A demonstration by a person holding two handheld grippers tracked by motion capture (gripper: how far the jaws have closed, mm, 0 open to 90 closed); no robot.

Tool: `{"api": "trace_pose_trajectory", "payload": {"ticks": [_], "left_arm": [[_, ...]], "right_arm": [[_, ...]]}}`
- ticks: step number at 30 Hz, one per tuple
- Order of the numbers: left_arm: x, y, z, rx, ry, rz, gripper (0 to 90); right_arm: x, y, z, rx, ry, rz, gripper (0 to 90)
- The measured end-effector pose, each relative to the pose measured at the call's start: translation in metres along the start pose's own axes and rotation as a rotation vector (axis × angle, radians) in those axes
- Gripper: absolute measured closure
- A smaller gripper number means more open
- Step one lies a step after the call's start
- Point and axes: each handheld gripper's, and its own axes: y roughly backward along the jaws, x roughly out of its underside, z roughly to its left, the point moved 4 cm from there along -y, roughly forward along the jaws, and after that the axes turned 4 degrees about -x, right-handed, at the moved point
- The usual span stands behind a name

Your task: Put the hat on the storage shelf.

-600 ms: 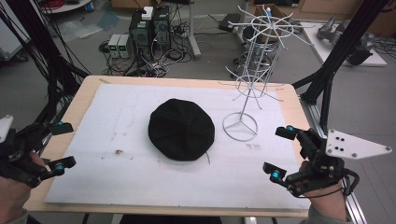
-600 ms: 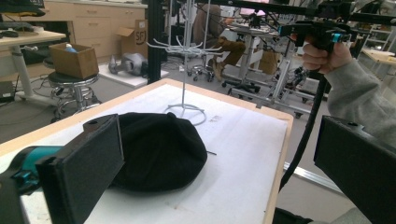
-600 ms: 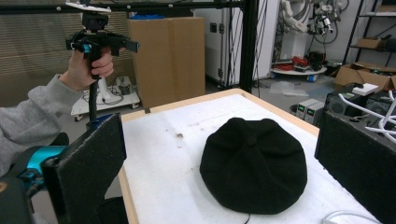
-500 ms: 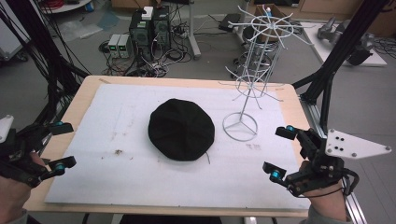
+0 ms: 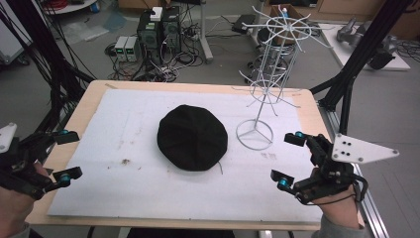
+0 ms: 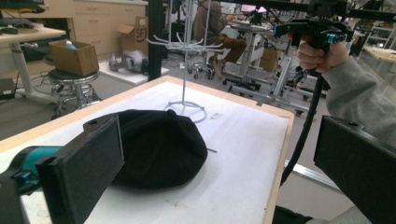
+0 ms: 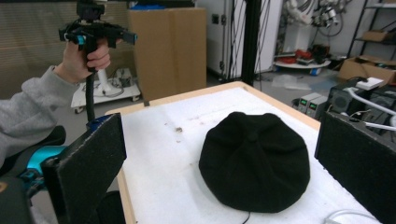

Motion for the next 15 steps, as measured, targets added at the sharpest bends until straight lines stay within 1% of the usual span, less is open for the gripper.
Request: {"api": "trace_pose_trajectory", "payload": {"ticks": [4, 7, 11, 12, 13, 15], "left_arm": [[0.0, 0.0, -0.001, 0.0, -0.002, 0.002, 1.7], [0.001, 0.0, -0.001, -0.007, -0.001, 0.005, 1.7], [0.002, 0.0, -0.002, -0.006, -0.004, 0.008, 1.7], [0.002, 0.0, -0.002, -0.006, -0.004, 0.008, 1.7], [0.002, 0.0, -0.002, -0.005, -0.002, 0.01, 1.7], [0.003, -0.001, -0.003, -0.002, 0.0, 0.017, 1.7]], "right_arm": [[-0.001, -0.012, -0.003, -0.016, 0.0, 0.012, 0.9], [-0.003, -0.022, -0.003, -0.033, 0.014, 0.024, 0.9], [-0.007, -0.037, -0.004, -0.051, 0.028, 0.05, 0.9], [-0.007, -0.037, -0.004, -0.051, 0.028, 0.05, 0.9], [-0.009, -0.046, -0.003, -0.067, 0.041, 0.065, 0.9], [-0.011, -0.055, -0.003, -0.08, 0.06, 0.084, 0.9]]}}
